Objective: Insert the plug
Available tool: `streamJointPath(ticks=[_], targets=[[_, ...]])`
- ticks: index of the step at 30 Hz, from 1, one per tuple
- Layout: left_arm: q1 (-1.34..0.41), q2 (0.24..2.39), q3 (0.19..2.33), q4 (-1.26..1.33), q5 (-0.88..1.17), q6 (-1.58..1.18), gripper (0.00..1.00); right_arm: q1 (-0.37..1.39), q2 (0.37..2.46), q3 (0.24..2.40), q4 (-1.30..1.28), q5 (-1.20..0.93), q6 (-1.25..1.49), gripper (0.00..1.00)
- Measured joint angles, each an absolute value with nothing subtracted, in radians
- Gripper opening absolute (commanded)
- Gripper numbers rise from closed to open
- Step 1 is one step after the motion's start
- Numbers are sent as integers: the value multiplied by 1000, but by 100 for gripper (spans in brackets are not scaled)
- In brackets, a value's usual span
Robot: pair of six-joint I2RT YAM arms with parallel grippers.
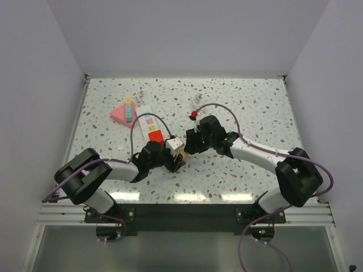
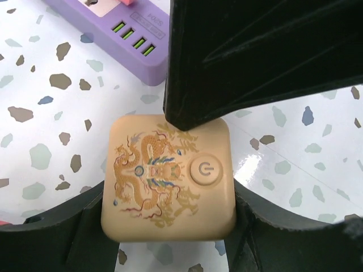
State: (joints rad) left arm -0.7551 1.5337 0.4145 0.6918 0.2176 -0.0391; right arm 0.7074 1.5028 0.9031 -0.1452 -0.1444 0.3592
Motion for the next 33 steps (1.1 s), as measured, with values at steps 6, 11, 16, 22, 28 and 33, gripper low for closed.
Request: streamJointPath(ticks=[6,11,16,22,28,33], targets=[[-755,1555,412,699,213,-43,48,699,1519,875,-111,-131,359,55],[-755,1569,412,724,212,-44,49,690,1512,854,-82,-123,362,70],[-755,1583,408,765,212,-44,49,689,1489,823,-50,-142,374,80],[-756,1590,396,820,220,-44,52,687,1483,809,-5,-197,385,82],[-755,1597,396,851,212,-44,60,691,1500,809,31,-290,385,82],[-755,1614,396,863,213,-42,72,697,1531,807,45,-317,382,82]])
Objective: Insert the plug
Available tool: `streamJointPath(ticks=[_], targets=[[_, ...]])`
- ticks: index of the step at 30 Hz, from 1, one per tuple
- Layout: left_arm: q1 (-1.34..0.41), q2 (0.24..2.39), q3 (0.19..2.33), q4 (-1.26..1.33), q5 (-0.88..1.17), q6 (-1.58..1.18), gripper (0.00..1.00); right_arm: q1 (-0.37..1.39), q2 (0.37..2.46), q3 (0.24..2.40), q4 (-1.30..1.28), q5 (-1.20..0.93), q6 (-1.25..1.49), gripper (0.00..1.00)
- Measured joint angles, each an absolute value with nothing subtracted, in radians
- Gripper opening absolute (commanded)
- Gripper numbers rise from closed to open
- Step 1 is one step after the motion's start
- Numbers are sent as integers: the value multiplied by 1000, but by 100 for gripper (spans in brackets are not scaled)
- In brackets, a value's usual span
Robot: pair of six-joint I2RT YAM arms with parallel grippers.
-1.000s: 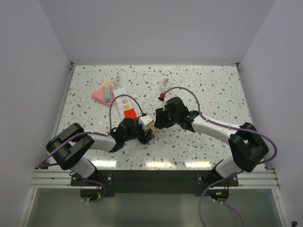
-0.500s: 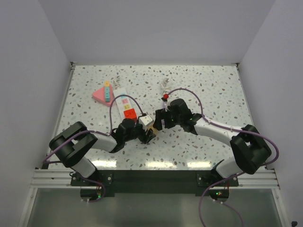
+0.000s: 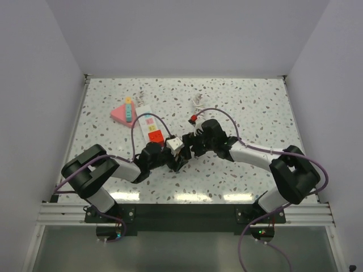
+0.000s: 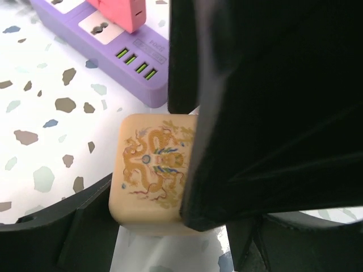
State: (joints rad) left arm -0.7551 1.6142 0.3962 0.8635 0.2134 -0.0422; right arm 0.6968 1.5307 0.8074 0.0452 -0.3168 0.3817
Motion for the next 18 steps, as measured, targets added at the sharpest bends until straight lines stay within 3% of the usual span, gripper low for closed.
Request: streamJointPath(ticks=[13,14,15,18], targets=[[-755,1628,396,882,231,-37,73,702,1604,829,59,-300,375,77],[-755,1629,397,882,231,-37,73,704,1604,831,54,-297,374,74],[-755,1630,397,883,230,-37,72,706,1604,832,52,-290,373,61],[-755,1633,402,893,225,-41,63,720,1602,841,56,-283,374,49]])
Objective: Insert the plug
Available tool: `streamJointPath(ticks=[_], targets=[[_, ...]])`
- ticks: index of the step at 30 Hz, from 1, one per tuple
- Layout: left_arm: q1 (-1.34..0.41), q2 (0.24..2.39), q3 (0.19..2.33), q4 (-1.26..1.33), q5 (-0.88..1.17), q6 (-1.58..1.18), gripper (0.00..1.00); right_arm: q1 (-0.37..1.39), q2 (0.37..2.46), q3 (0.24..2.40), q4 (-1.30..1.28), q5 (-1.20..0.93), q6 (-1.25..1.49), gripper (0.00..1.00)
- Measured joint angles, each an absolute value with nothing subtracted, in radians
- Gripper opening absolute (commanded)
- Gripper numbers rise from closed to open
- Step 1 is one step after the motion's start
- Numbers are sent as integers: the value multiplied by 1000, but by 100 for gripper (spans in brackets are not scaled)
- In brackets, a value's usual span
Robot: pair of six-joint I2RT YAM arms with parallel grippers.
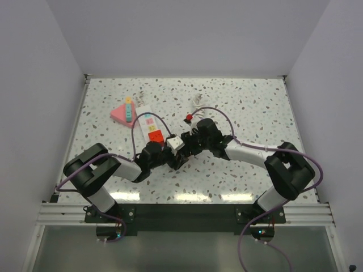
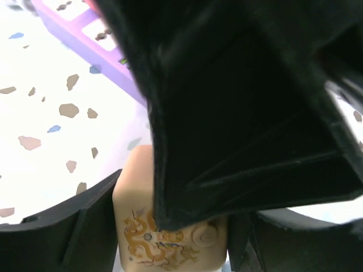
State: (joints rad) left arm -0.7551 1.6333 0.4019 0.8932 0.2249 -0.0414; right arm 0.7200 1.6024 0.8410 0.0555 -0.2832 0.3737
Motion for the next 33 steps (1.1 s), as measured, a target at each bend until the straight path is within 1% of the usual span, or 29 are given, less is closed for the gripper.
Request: streamJointPath(ticks=[1,4,9,10,12,13,15,17,18,19,21,22,23,28,33], targets=[[-755,1636,405,899,218,-44,63,725,1598,847,65,-275,367,42],[-753,1639,408,900,215,-49,68,729,1596,854,64,-261,365,36],[-753,1629,408,921,208,-50,67,731,1598,860,65,-258,374,36],[-753,1626,407,921,205,-49,65,731,1598,860,65,-258,377,36],[-753,1625,406,920,203,-46,61,730,1600,863,63,-258,381,46],[-753,1625,406,920,204,-45,57,730,1602,866,60,-258,382,49],[-753,1625,406,921,207,-42,56,730,1602,869,55,-251,383,55],[-753,1625,404,923,210,-39,59,723,1603,869,45,-244,387,57],[-753,1625,404,923,212,-40,64,721,1603,869,43,-242,389,57],[-753,1624,403,923,212,-39,71,717,1603,869,42,-238,390,58],[-753,1615,399,927,212,-41,76,710,1601,863,43,-240,396,59],[-754,1600,393,930,208,-41,82,705,1597,858,44,-245,400,59],[-754,1580,385,937,203,-41,85,699,1594,854,44,-249,403,59],[-754,1468,324,1011,171,-45,89,660,1586,841,42,-251,408,60],[-754,1445,274,1063,150,-52,90,641,1585,830,57,-254,411,60]])
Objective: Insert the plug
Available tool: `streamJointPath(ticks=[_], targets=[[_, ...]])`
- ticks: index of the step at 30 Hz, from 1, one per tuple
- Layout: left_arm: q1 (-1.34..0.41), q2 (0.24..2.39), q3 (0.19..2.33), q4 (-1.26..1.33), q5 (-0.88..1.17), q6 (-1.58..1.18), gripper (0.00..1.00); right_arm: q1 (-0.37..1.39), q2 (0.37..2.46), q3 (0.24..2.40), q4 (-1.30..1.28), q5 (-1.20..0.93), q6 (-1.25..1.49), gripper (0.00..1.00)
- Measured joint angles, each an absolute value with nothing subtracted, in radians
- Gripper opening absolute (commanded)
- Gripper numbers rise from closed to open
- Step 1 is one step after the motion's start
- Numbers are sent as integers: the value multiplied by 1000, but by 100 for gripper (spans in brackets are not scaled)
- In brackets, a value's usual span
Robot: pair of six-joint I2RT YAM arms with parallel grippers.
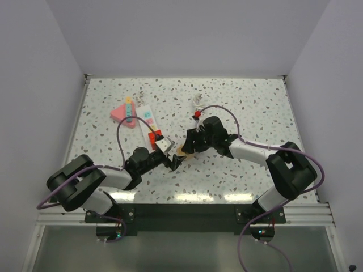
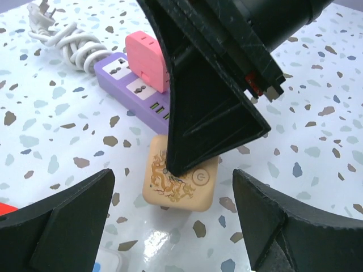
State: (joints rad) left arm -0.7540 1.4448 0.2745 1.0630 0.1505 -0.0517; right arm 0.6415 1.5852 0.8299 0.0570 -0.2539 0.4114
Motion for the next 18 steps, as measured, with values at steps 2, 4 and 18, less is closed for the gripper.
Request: streamJointPath(ticks=[2,4,18], targets=[[-754,1452,259,1077,148,-58,90,640,1584,824,65,-255,415,60],[-754,1473,254,1094,148,-60,90,635,1583,815,80,-260,419,60],[-754,1790,261,1324,135,-60,92,572,1585,762,188,-344,449,60]])
